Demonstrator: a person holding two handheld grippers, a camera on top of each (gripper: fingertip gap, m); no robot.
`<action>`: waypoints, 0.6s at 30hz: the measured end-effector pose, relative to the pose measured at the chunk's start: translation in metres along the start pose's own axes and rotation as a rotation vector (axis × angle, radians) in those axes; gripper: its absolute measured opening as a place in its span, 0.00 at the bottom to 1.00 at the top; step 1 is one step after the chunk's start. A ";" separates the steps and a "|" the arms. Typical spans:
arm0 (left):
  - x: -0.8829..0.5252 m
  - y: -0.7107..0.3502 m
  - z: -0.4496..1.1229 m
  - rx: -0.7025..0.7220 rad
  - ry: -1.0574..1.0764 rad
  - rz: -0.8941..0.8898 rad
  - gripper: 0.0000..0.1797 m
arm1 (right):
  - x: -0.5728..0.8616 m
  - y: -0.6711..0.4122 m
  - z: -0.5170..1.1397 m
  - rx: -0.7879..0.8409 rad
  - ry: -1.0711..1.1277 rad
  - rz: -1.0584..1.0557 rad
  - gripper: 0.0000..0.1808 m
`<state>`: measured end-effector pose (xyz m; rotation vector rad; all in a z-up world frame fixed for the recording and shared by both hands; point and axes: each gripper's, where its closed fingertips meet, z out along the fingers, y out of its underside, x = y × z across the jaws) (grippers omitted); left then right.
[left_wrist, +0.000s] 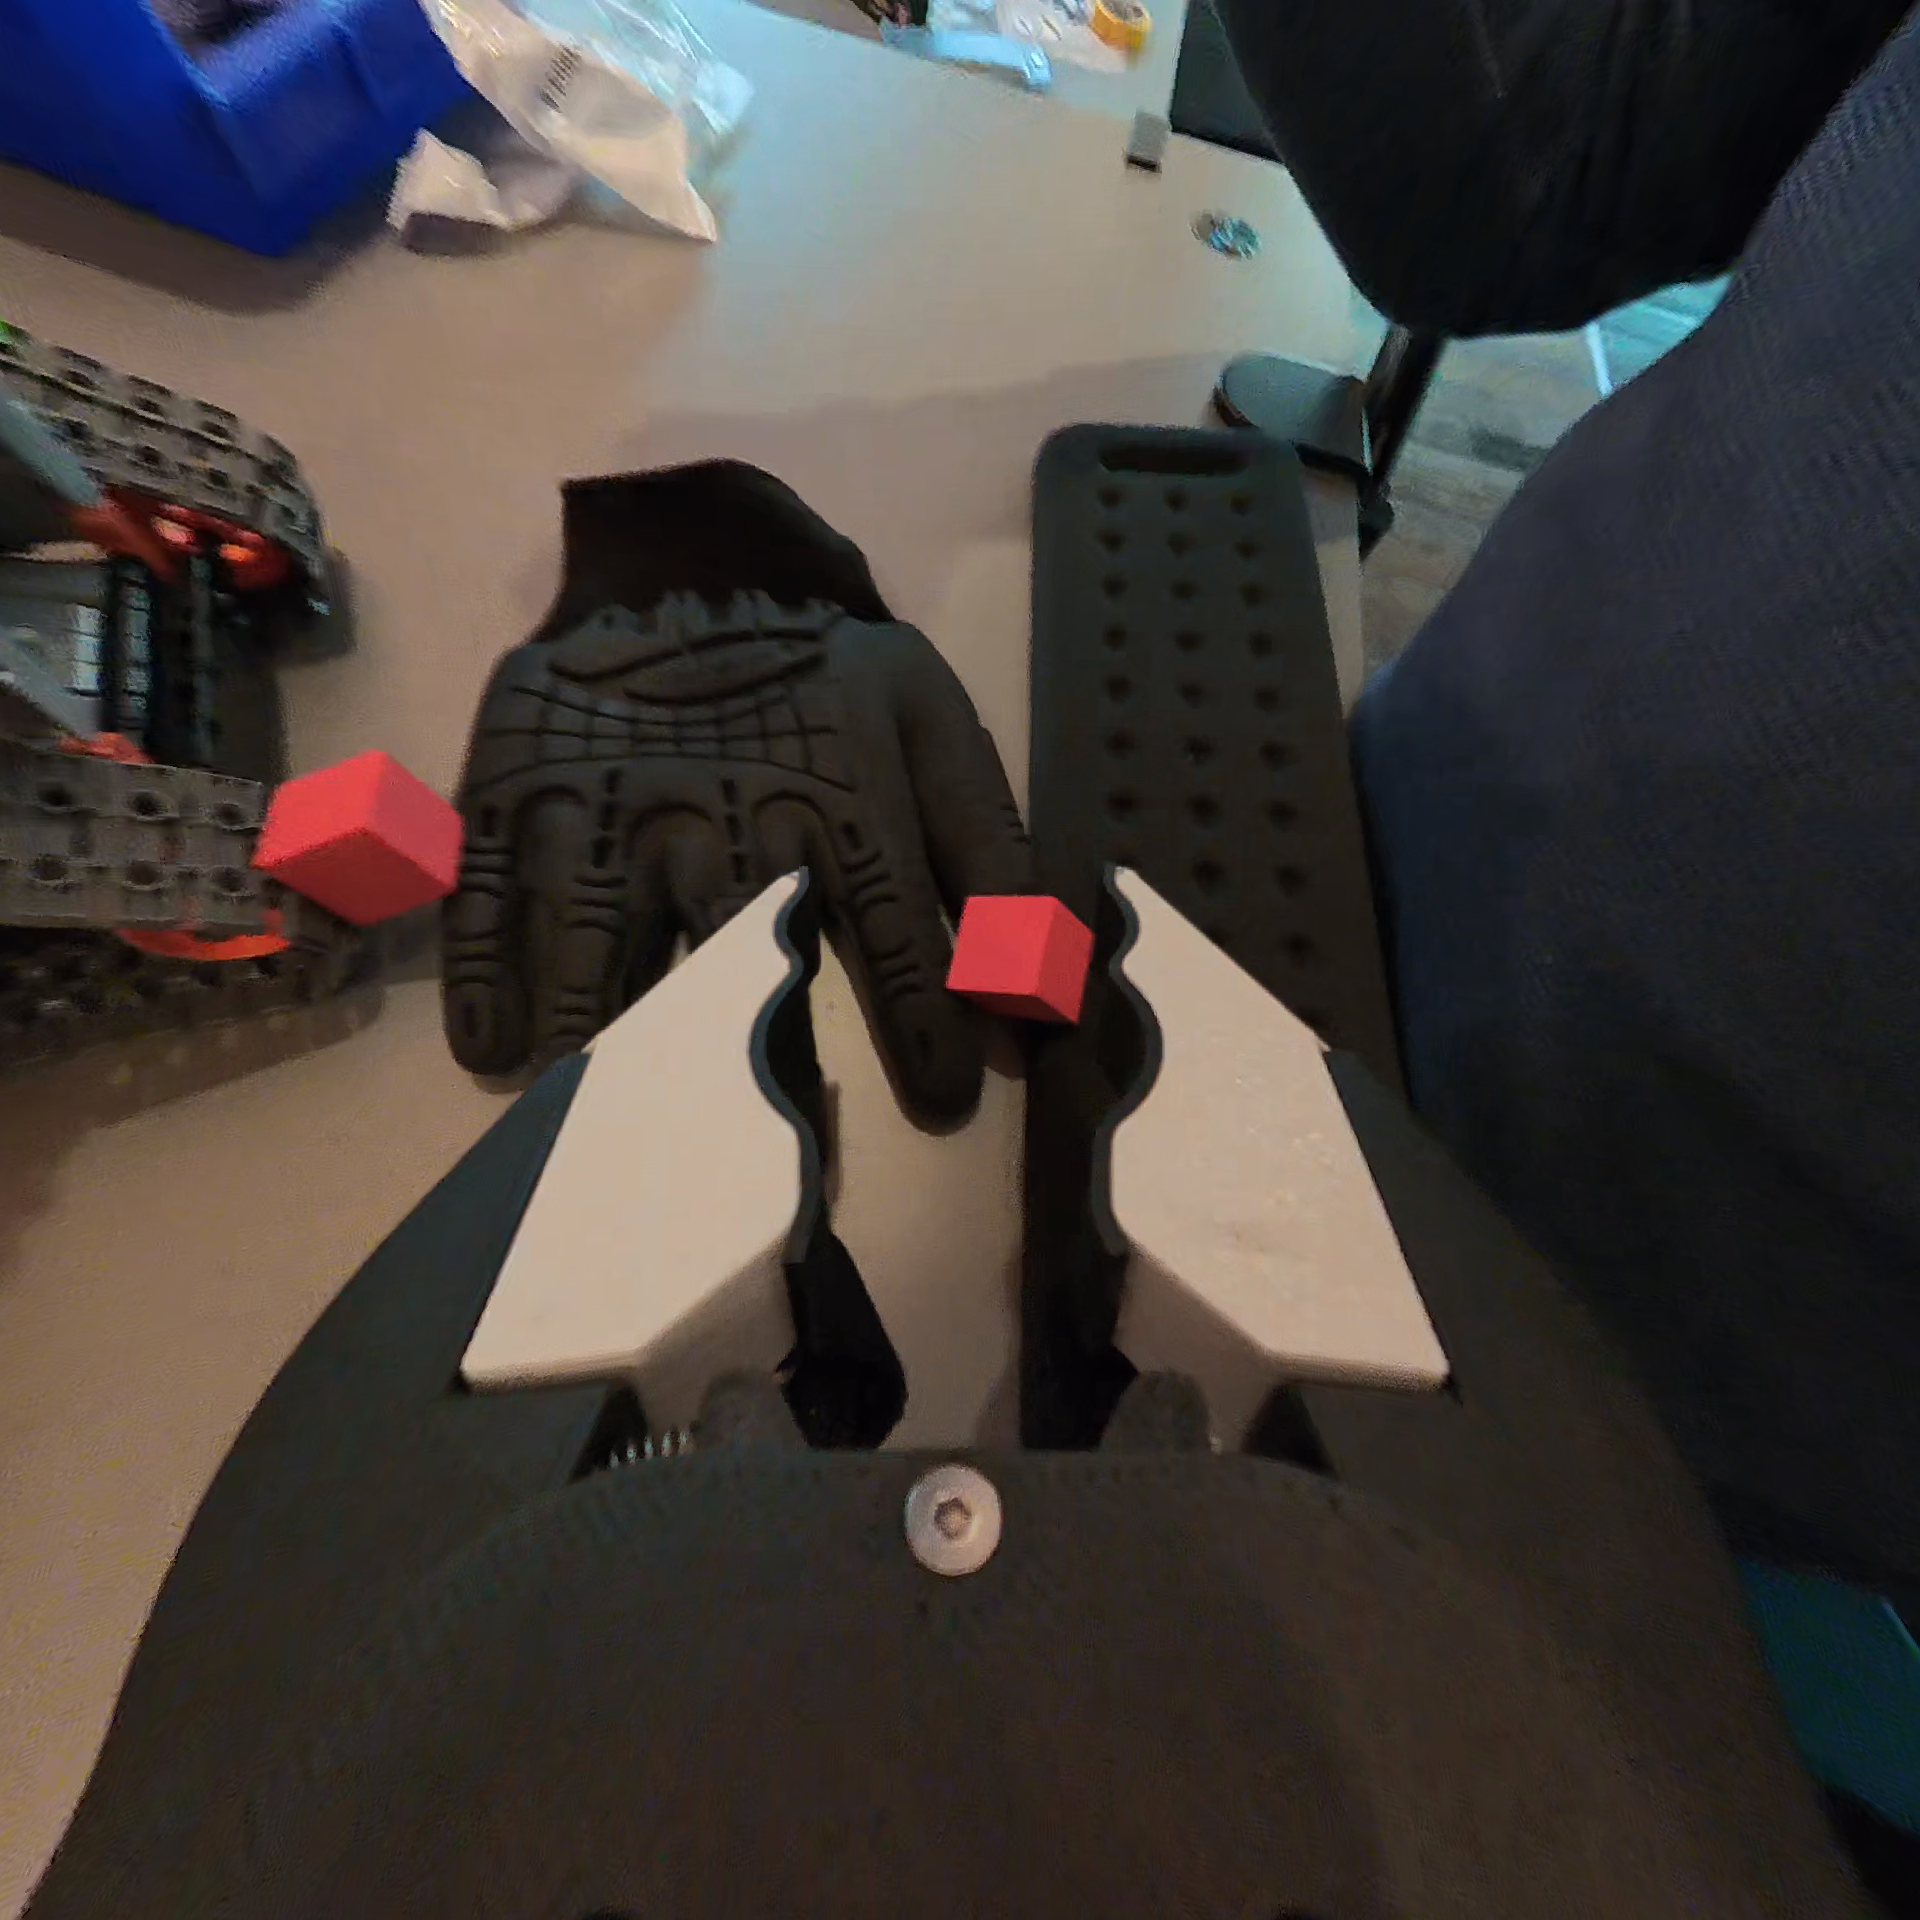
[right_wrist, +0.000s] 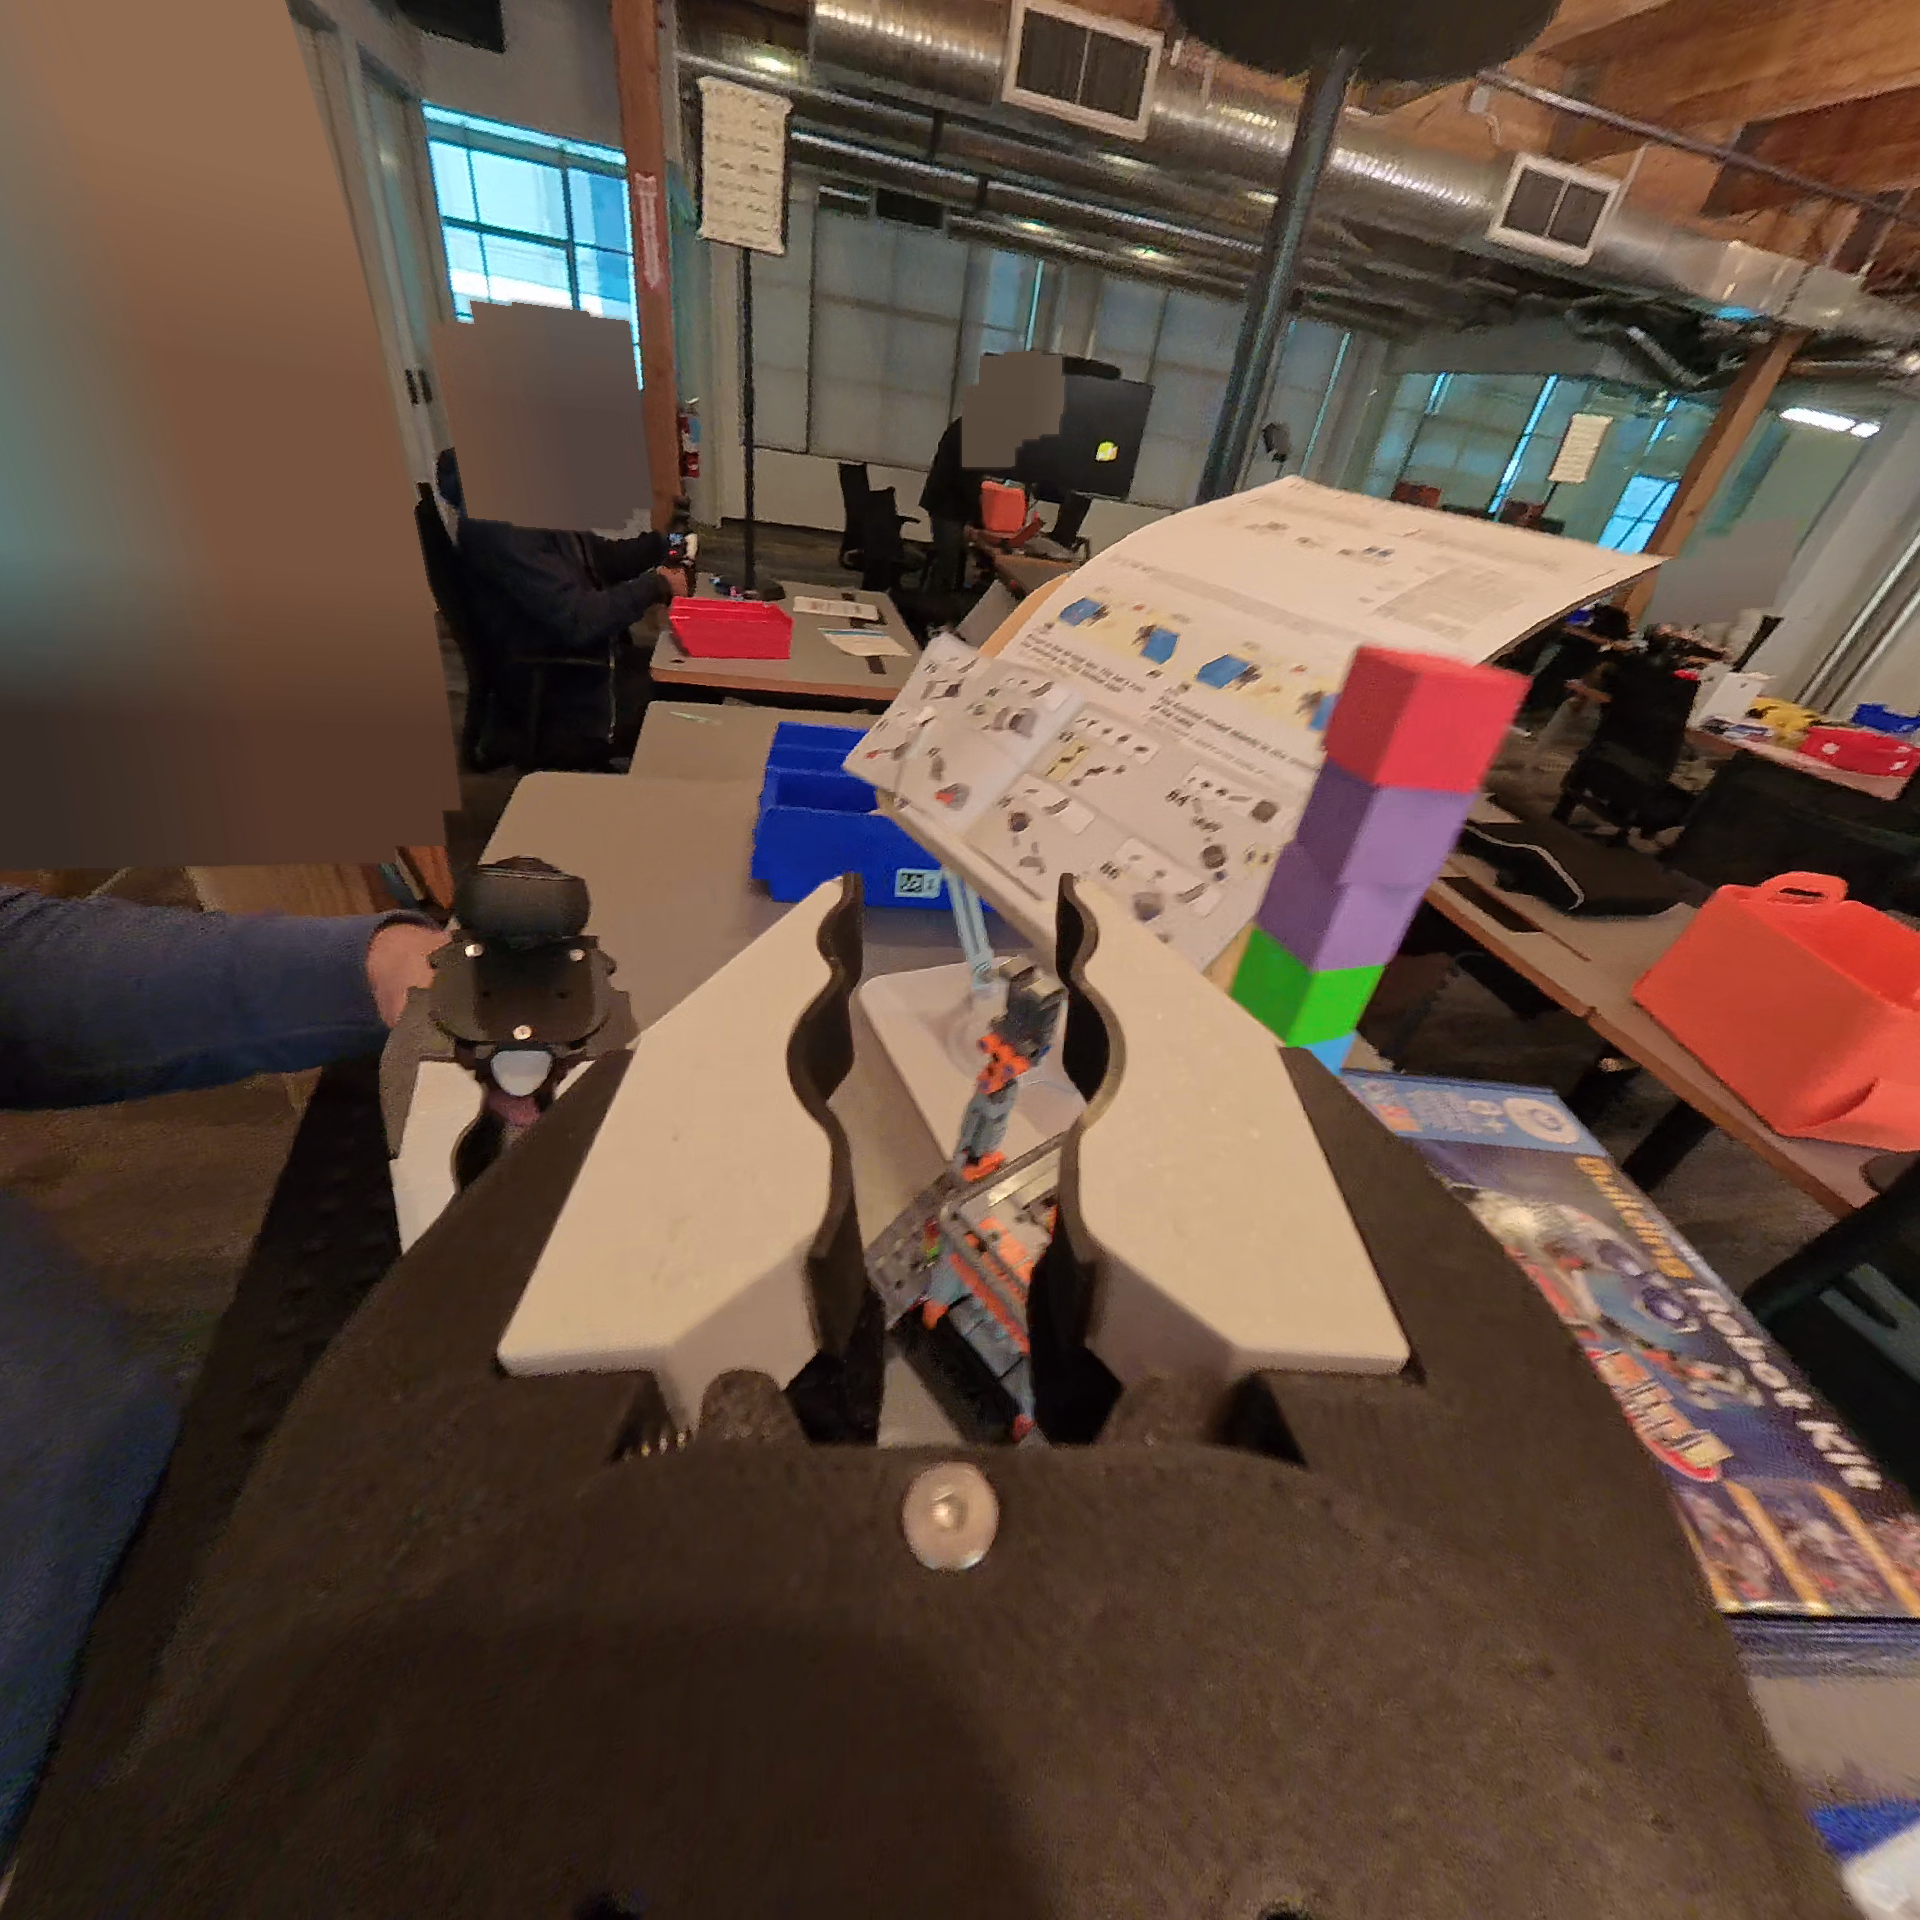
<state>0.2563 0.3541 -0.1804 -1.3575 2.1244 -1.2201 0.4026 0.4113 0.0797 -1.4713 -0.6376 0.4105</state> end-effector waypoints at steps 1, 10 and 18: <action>0.008 0.005 0.004 -0.023 0.035 0.002 0.28 | -0.009 0.006 -0.001 -0.009 -0.014 0.007 0.19; 0.015 0.043 0.035 -0.165 0.012 0.042 0.15 | -0.065 0.065 0.000 -0.095 -0.112 0.103 0.19; 0.008 0.025 0.027 -0.028 -0.060 0.073 0.13 | -0.129 0.139 0.012 -0.309 -0.281 0.249 0.20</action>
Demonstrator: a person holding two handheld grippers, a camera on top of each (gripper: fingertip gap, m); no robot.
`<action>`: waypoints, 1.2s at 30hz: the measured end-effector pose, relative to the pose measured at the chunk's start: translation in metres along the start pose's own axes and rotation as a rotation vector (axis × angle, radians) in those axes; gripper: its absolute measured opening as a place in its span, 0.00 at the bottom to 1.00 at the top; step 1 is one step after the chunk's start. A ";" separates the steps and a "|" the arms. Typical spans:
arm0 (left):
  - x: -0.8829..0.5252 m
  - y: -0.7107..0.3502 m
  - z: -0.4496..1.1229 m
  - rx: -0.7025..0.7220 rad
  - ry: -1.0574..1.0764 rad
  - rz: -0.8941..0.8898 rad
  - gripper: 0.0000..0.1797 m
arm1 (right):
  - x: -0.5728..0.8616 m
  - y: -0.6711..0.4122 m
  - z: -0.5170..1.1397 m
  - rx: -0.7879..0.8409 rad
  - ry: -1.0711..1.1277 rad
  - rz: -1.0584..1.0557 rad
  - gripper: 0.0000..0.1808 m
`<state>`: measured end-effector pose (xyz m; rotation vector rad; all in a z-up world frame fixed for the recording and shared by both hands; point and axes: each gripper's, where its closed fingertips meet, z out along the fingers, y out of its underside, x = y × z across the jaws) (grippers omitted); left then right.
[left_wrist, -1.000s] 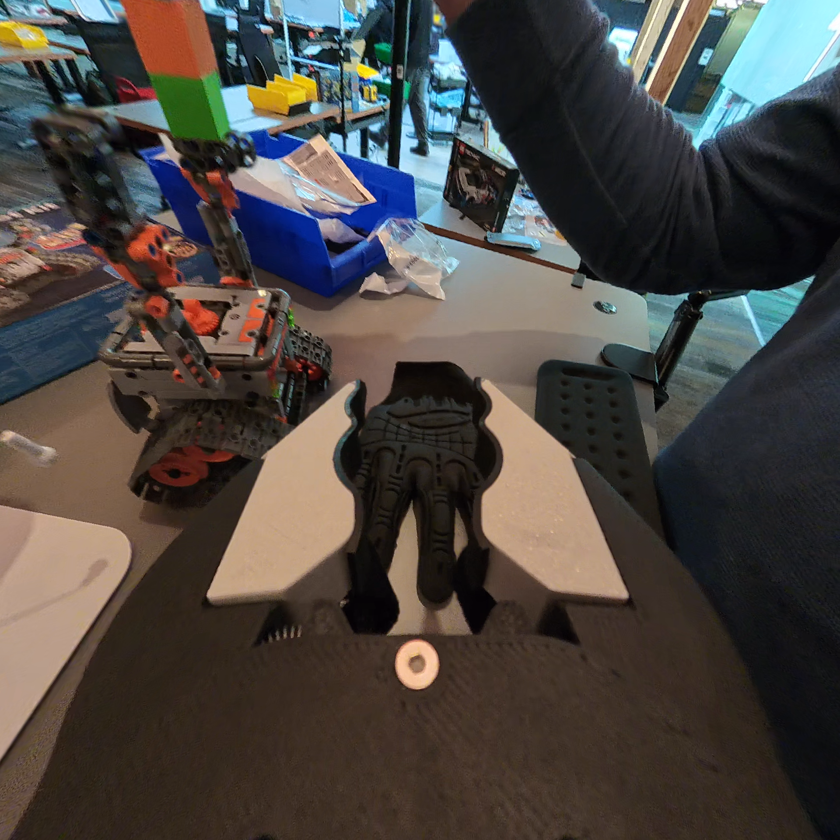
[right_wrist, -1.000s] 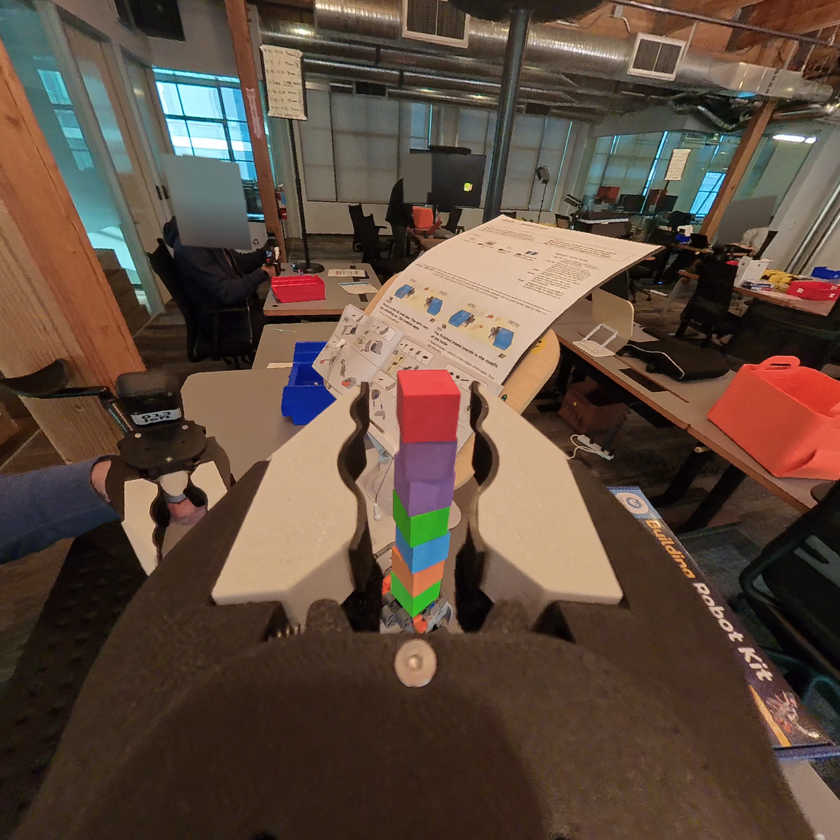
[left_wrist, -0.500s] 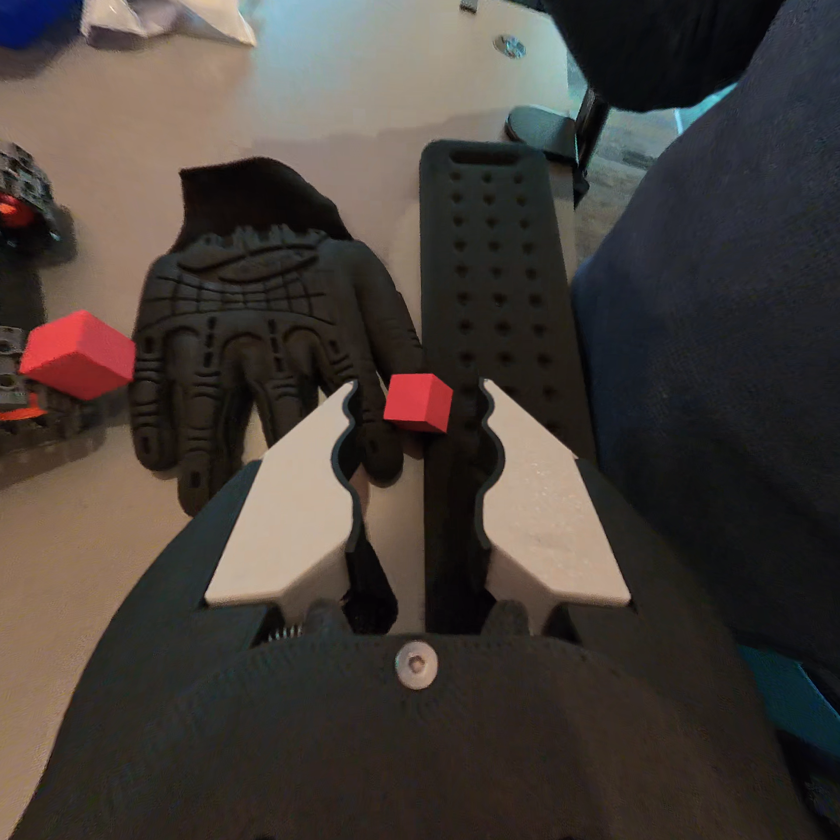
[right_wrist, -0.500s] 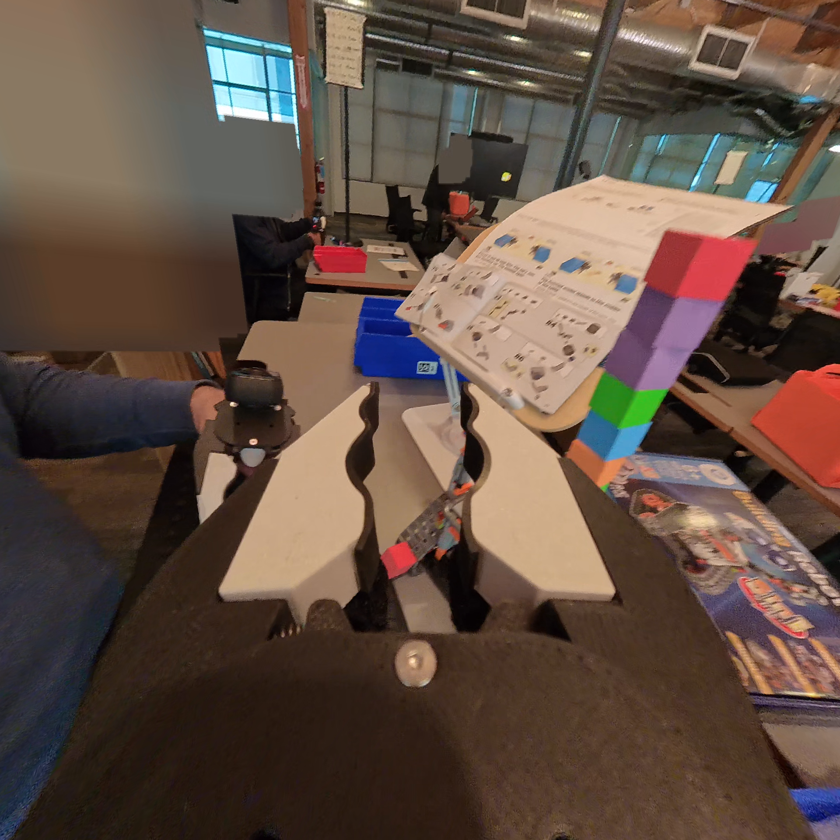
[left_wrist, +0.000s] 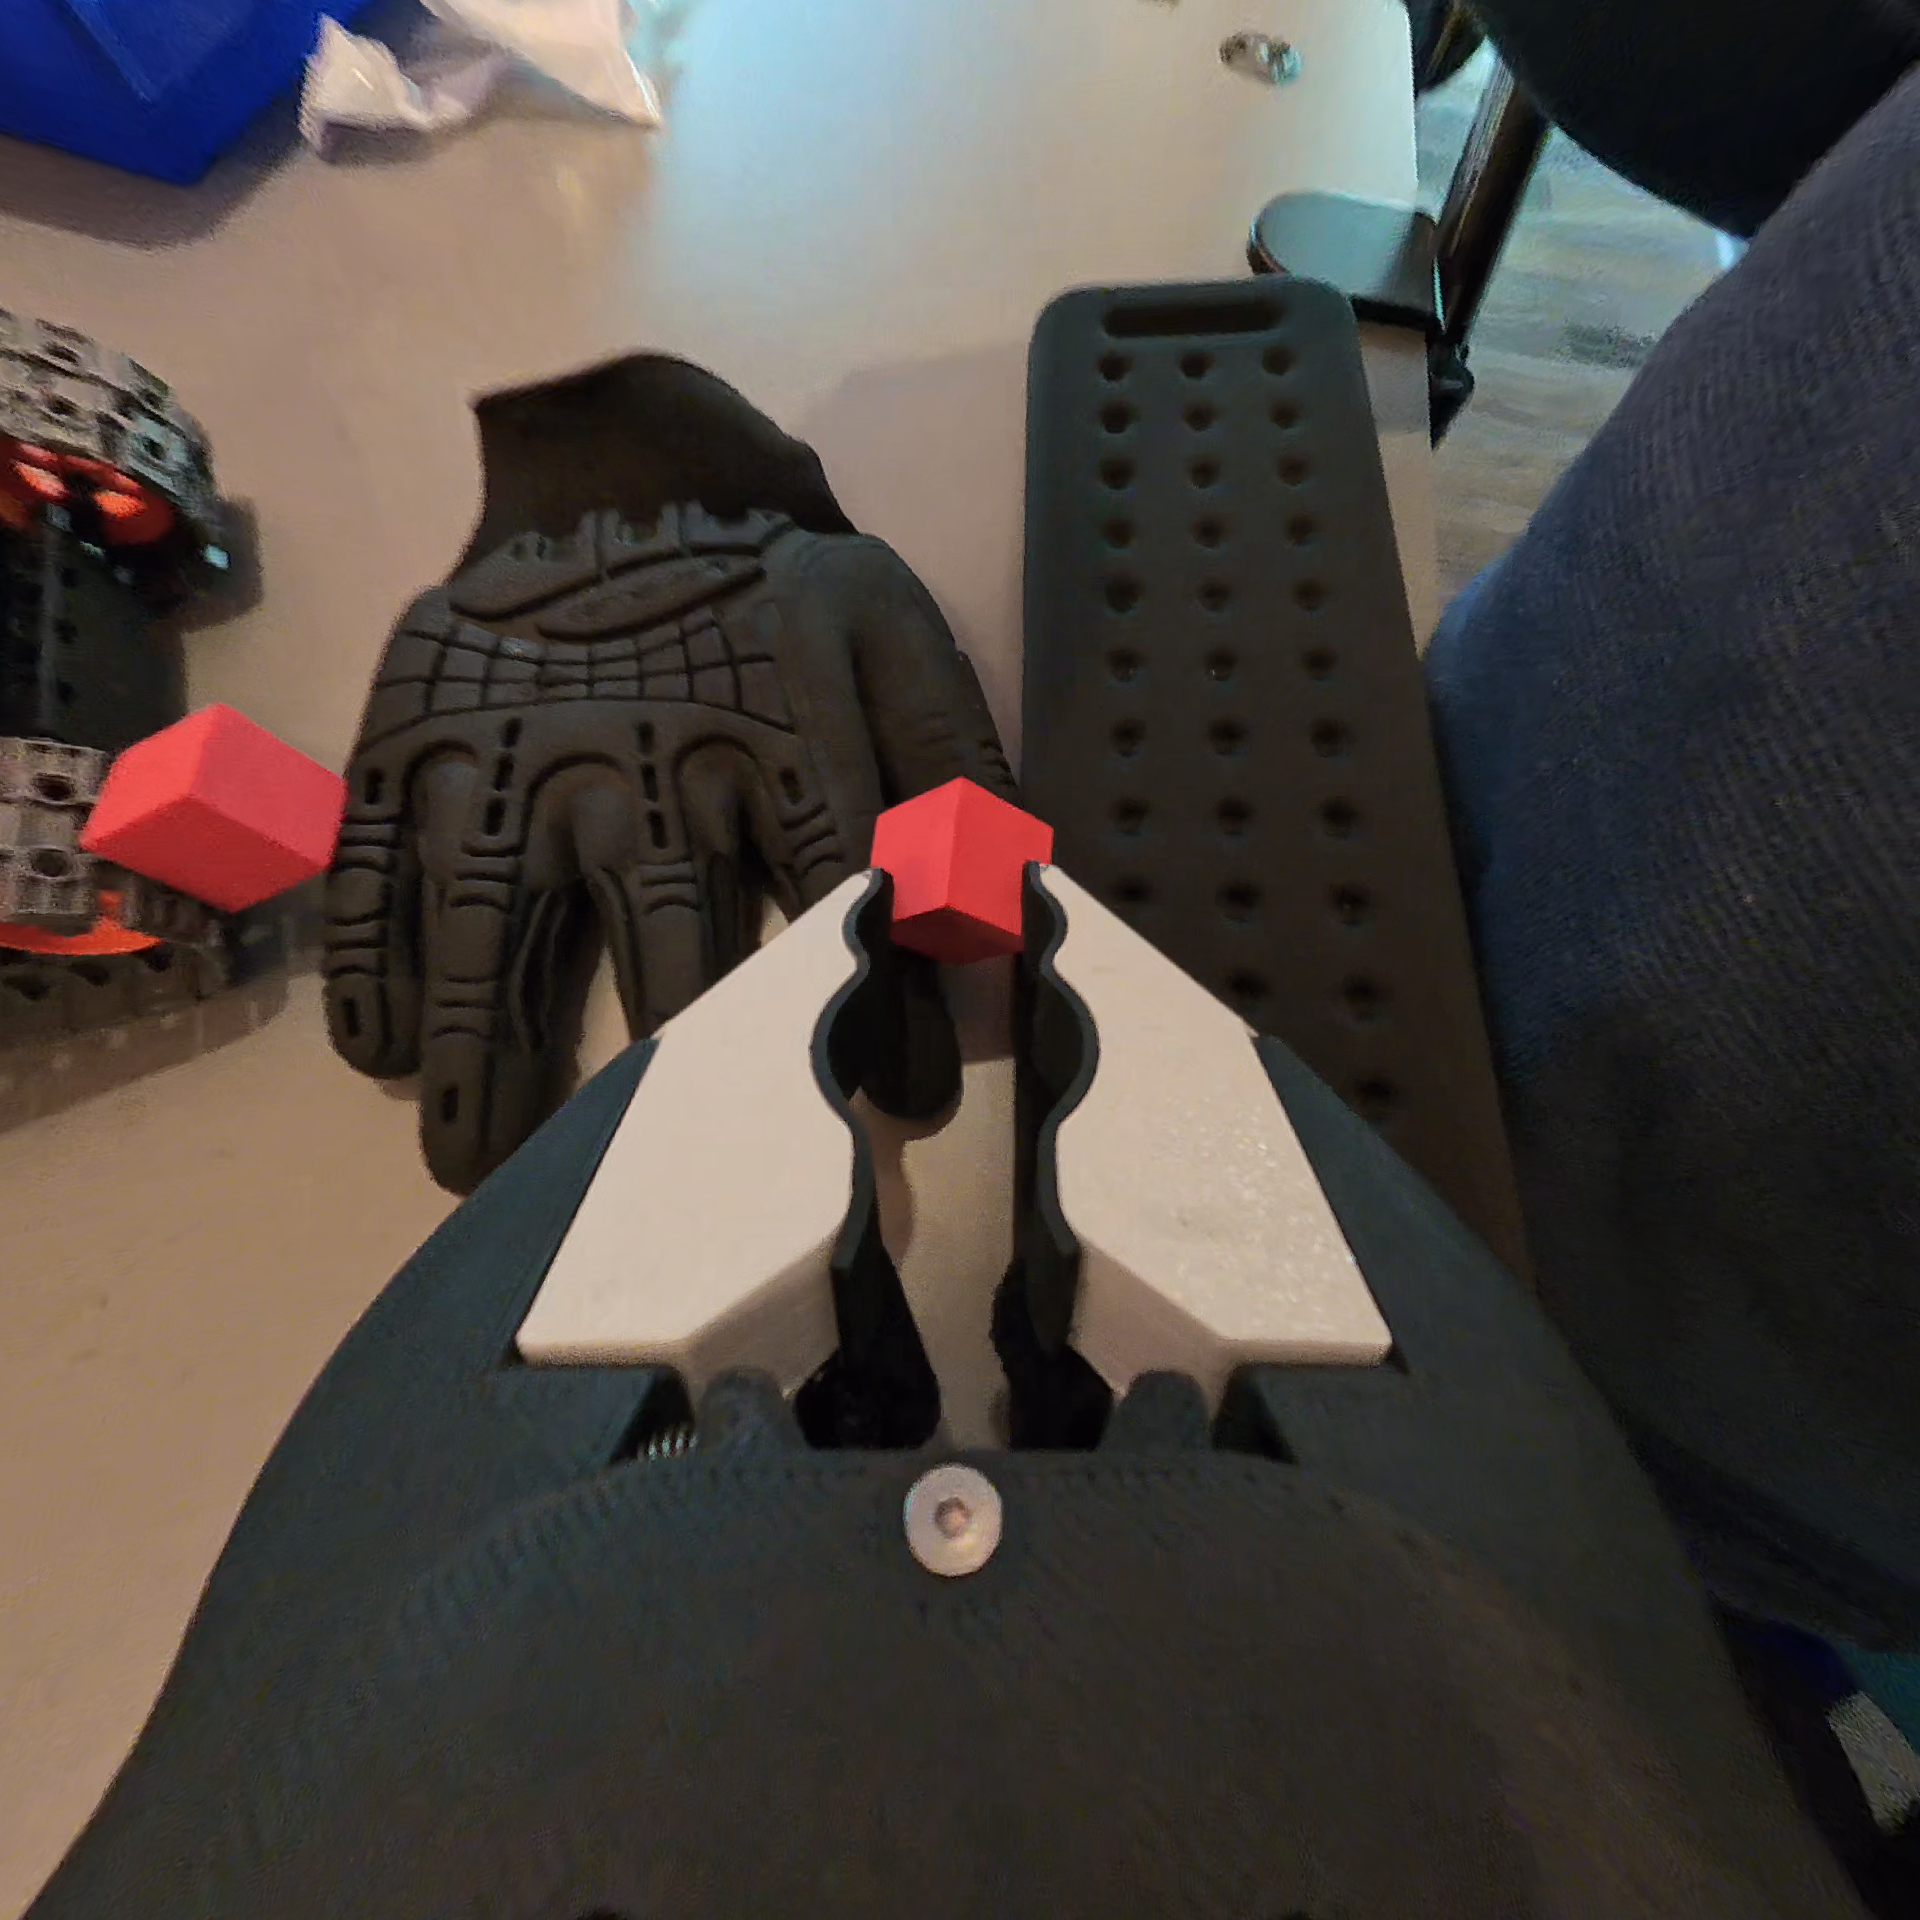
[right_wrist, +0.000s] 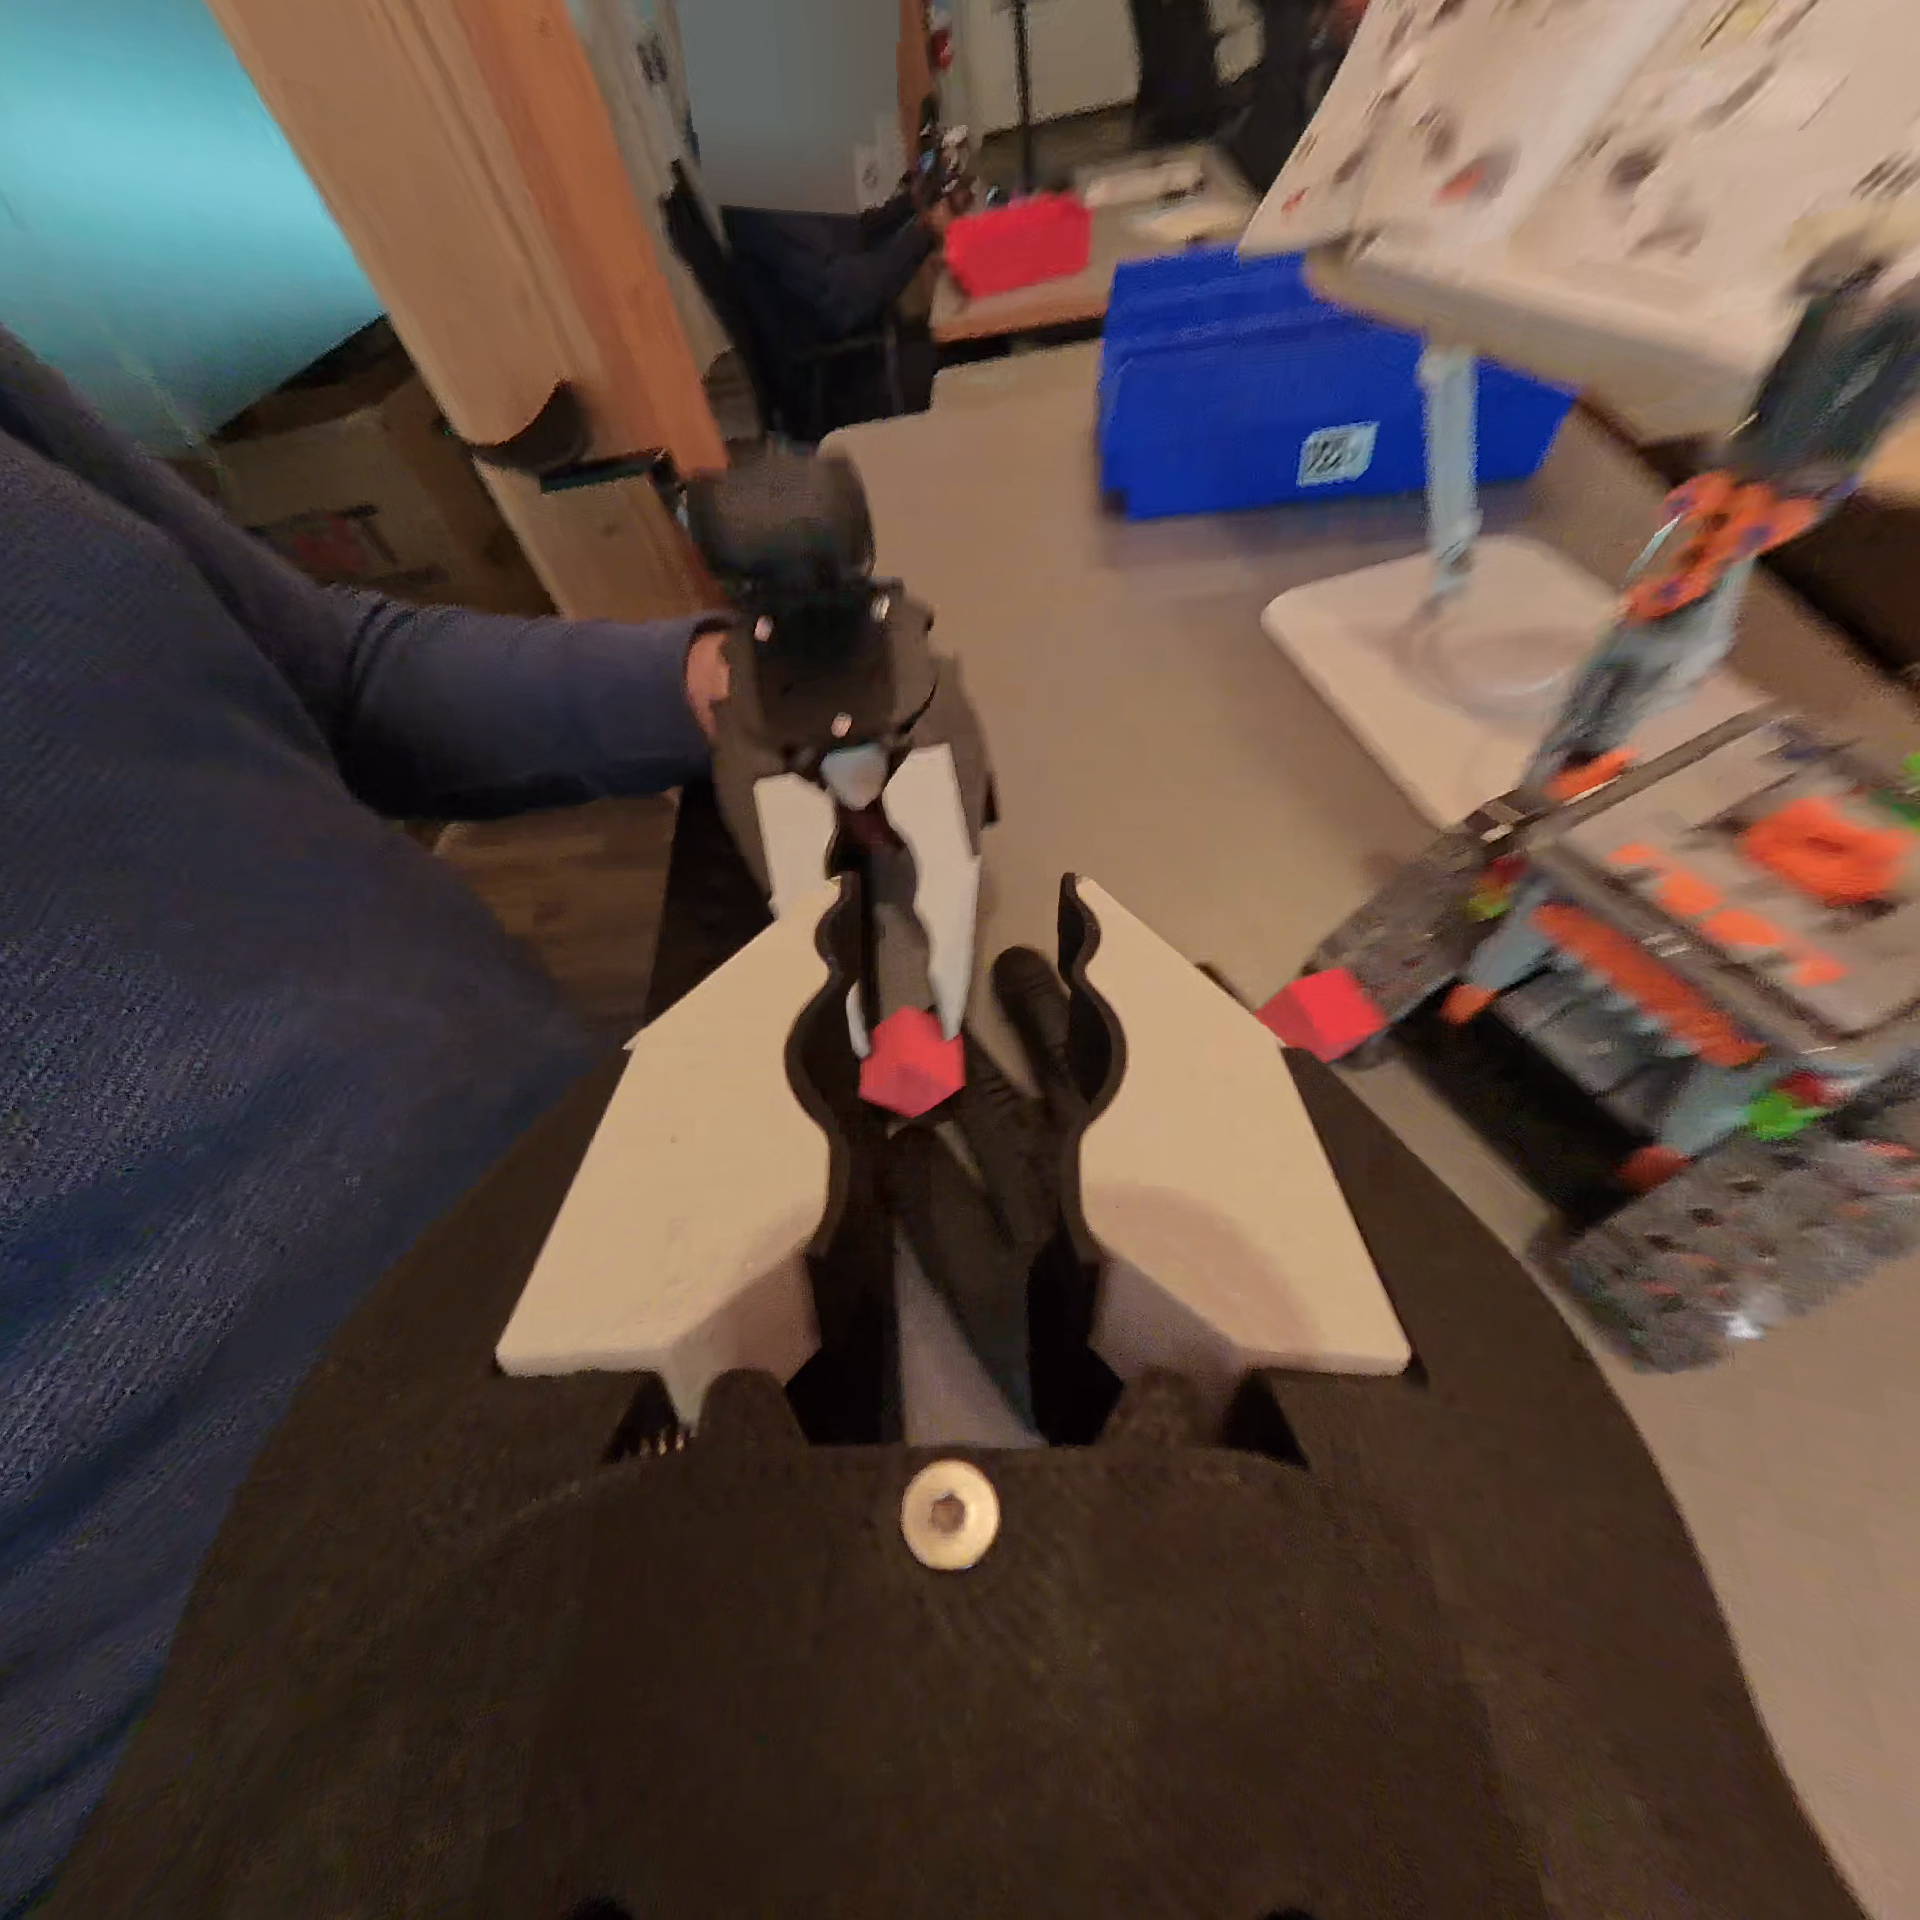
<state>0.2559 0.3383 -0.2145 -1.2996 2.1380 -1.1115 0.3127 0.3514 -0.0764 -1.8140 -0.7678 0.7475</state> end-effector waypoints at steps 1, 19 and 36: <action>-0.004 -0.005 -0.004 0.030 -0.030 0.007 0.13 | -0.006 0.011 0.008 -0.023 -0.025 0.021 0.21; -0.010 -0.094 -0.047 0.135 -0.262 0.396 0.13 | -0.019 0.023 0.042 0.088 -0.159 0.264 0.14; -0.055 -0.078 -0.062 0.272 -0.367 0.153 0.14 | 0.135 -0.247 -0.108 0.246 0.239 -0.243 0.14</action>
